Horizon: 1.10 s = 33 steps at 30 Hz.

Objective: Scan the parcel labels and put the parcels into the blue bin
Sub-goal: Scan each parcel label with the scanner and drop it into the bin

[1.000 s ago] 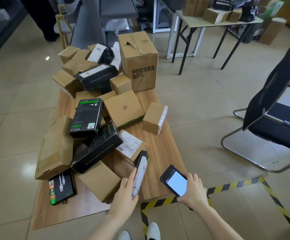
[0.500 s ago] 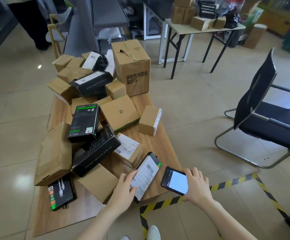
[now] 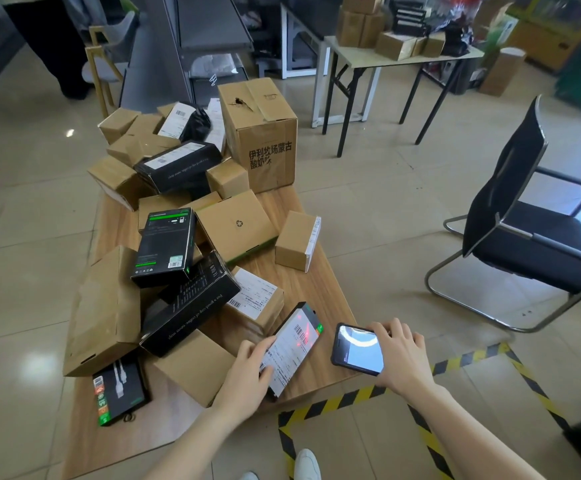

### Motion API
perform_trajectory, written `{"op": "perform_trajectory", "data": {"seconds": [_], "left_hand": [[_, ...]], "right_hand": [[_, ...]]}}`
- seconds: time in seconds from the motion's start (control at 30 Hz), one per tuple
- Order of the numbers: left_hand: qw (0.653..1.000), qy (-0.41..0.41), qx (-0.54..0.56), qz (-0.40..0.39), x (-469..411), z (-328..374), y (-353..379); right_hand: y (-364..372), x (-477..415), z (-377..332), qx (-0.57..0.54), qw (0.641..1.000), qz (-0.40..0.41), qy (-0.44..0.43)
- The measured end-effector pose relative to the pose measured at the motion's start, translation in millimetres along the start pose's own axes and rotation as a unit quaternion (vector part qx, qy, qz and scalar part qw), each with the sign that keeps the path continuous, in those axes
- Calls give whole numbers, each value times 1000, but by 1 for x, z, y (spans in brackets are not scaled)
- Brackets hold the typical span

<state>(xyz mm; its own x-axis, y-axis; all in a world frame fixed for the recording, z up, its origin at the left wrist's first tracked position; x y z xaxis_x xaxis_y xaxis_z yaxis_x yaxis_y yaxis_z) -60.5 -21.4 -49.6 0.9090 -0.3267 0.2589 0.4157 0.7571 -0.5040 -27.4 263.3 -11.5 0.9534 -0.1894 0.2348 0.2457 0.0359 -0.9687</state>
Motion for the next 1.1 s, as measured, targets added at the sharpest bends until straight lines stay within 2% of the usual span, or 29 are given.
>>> {"op": "perform_trajectory", "data": {"seconds": [0.73, 0.83, 0.97, 1.1], "left_hand": [[1000, 19, 5, 0, -1, -1, -2], [1000, 22, 4, 9, 3, 3, -6], [999, 30, 11, 35, 15, 13, -21], [991, 68, 33, 109, 42, 30, -54]], "right_hand": [[-9, 4, 1, 40, 999, 19, -31], [-9, 8, 2, 0, 1000, 6, -15], [-12, 16, -1, -118, 993, -15, 26], [-29, 15, -17, -216, 976, 0, 16]]}}
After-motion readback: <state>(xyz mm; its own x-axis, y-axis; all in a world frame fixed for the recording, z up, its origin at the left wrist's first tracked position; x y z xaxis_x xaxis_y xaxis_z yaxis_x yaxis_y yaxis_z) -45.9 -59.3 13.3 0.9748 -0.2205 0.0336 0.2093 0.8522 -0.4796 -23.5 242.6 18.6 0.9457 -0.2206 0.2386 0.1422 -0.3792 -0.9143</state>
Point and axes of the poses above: each hand's wrist, its own x-axis away from the middle knuckle, its own y-axis out of the palm, z = x × y, the point moved 5 cm from there along -x, towards the middle knuckle, and after that the axes turned 8 degrees about x, right-handed, at the moved point
